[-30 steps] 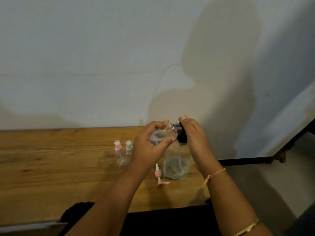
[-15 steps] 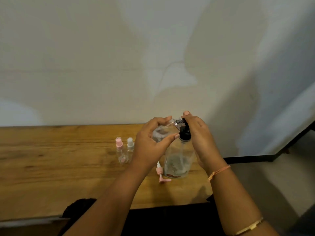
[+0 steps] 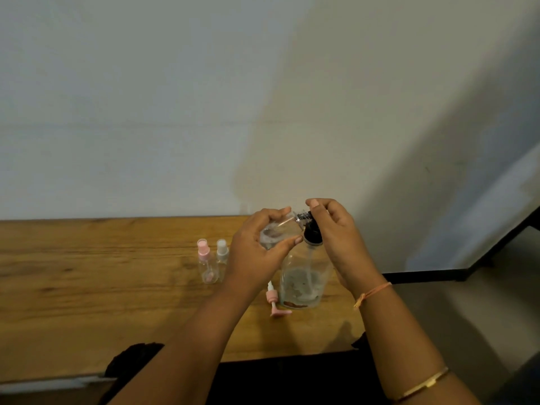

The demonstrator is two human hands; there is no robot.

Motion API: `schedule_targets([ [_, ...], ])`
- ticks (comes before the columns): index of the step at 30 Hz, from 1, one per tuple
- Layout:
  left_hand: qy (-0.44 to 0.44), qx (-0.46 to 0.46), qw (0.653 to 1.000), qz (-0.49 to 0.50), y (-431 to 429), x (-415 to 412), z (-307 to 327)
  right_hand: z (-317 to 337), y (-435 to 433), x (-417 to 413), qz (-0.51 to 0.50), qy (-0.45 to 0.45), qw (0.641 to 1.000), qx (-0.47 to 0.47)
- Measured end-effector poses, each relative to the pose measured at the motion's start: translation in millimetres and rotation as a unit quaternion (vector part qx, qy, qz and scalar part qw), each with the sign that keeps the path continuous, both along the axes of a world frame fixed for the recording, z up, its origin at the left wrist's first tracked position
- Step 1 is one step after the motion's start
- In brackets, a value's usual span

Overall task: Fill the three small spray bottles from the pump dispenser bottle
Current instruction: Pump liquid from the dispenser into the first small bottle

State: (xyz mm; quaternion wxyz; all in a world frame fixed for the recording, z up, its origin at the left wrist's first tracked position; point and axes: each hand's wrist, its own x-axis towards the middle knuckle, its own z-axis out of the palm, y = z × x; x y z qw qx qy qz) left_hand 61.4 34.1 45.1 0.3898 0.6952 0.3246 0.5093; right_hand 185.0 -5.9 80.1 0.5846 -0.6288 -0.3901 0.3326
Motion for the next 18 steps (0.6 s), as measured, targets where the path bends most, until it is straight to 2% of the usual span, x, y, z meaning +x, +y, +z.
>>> schedule_targets([
  [5,-0.022,0.008,1.000,-0.004,-3.0,0.3,4.2,1.3,-2.9,-3.0,-0.015,0.025,1.000,-0.002],
  [18,0.015,0.001,1.000,-0.002,0.7,-2.1,1.3,0.2,0.0,-0.1,-0.005,-0.023,1.000,-0.004],
])
